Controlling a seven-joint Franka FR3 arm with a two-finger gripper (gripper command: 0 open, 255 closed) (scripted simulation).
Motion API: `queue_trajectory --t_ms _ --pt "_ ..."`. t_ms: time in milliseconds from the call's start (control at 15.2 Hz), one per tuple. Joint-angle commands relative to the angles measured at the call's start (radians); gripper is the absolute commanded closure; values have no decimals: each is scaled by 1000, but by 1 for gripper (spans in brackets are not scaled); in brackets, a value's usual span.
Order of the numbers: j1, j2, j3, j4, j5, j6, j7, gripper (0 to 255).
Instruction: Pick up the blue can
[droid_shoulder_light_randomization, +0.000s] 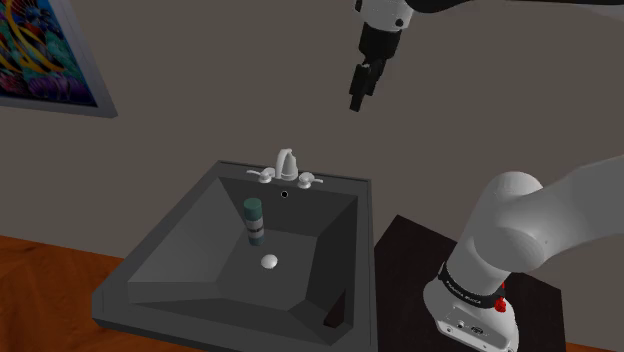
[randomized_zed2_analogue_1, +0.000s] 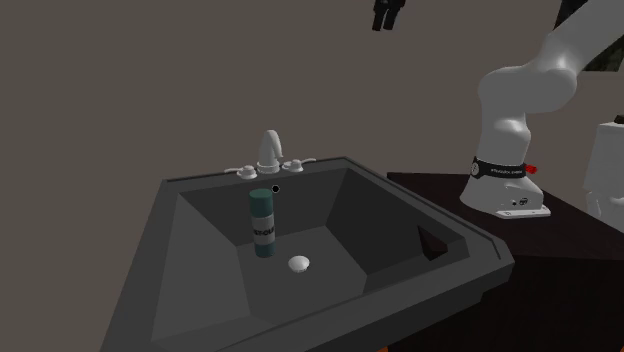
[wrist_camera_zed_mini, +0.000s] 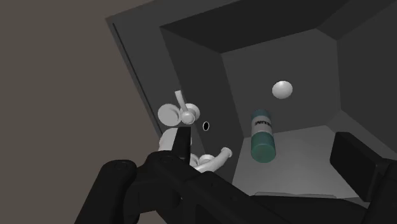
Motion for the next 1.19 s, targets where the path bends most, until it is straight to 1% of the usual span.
queue_trajectory --t_ms 0,330,594,1122 --pt "0 0 0 0 0 0 0 0" --pt "7 126 8 -36 13 138 20 0" --pt "13 244 16 -43 22 244 35 0" --pt "23 511 32 2 35 430 61 0"
